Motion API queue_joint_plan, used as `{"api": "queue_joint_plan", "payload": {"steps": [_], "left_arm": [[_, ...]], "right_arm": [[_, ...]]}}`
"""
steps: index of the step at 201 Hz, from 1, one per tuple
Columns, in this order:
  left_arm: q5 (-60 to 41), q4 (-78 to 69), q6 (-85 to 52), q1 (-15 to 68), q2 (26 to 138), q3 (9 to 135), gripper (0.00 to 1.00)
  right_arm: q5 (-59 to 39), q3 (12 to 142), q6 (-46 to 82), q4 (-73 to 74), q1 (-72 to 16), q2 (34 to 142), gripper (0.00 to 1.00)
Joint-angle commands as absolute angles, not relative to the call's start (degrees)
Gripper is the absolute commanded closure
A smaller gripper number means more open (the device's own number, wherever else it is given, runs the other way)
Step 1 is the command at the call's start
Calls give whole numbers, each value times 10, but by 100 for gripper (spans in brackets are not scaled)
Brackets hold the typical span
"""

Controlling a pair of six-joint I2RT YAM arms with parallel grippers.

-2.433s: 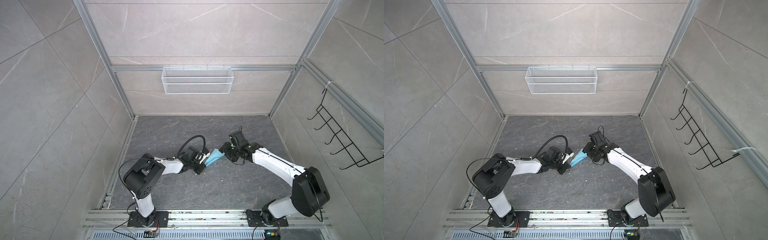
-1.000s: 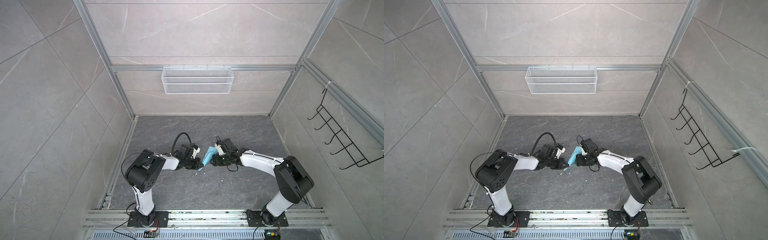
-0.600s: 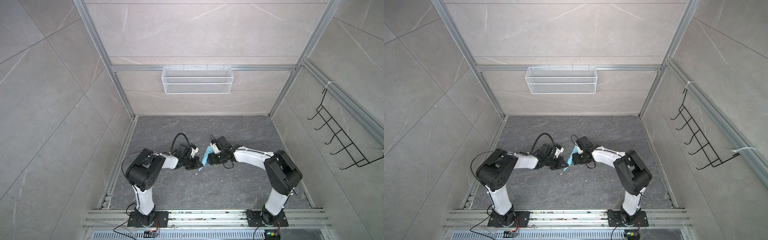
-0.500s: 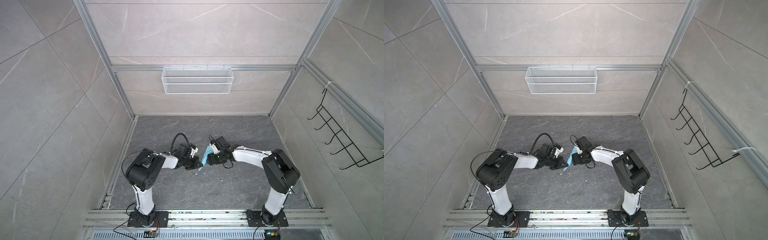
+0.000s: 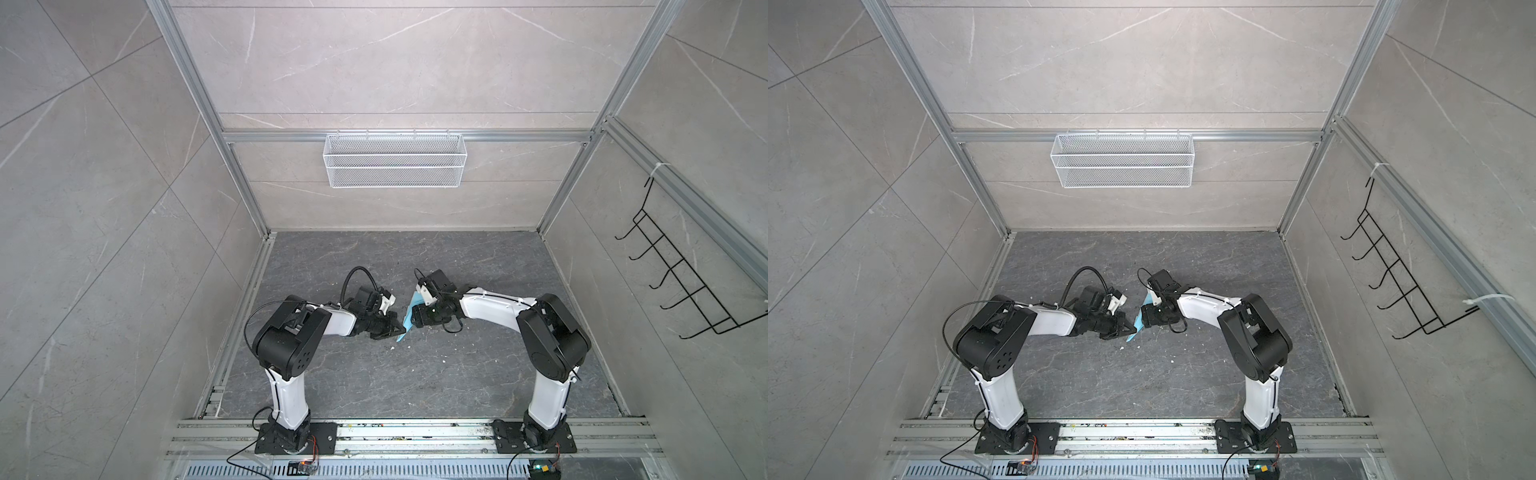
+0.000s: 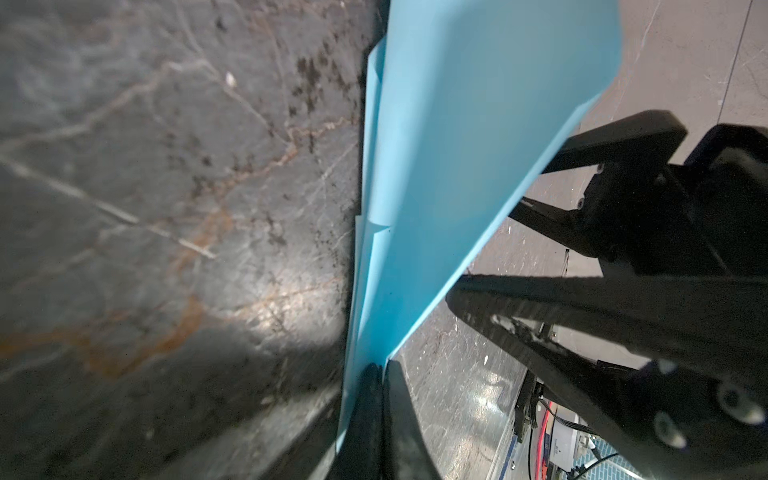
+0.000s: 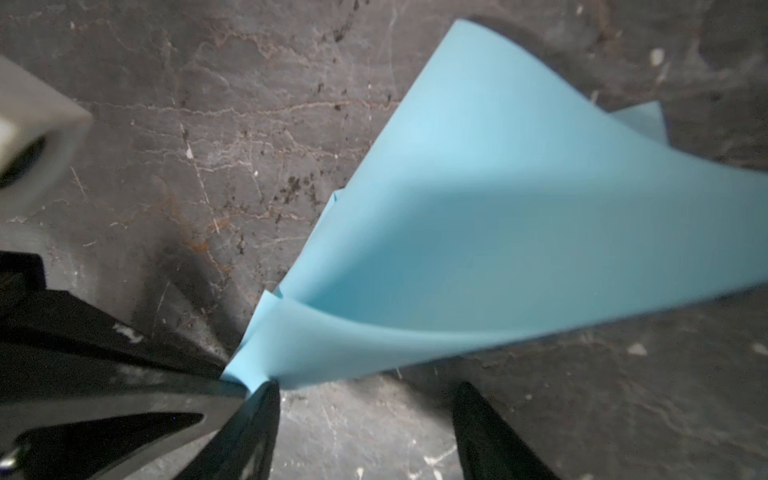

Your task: Fold a paper plane with a square sheet of paper (pick it up from the middle)

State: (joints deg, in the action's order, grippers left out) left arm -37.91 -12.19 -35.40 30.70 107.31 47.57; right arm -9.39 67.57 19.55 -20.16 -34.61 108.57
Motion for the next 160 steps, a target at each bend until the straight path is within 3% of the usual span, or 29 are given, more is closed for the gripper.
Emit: {"api": "queue_joint_plan", "payload": {"steps": [1, 160], "left_arm": [[-358, -96, -360, 303, 1093, 479, 100], [-345, -115, -391, 298, 1097, 463, 97]], "right_arm": [[-59, 685, 212, -249, -349, 1117, 31], [0, 731, 215, -325, -370, 1186, 30]]}}
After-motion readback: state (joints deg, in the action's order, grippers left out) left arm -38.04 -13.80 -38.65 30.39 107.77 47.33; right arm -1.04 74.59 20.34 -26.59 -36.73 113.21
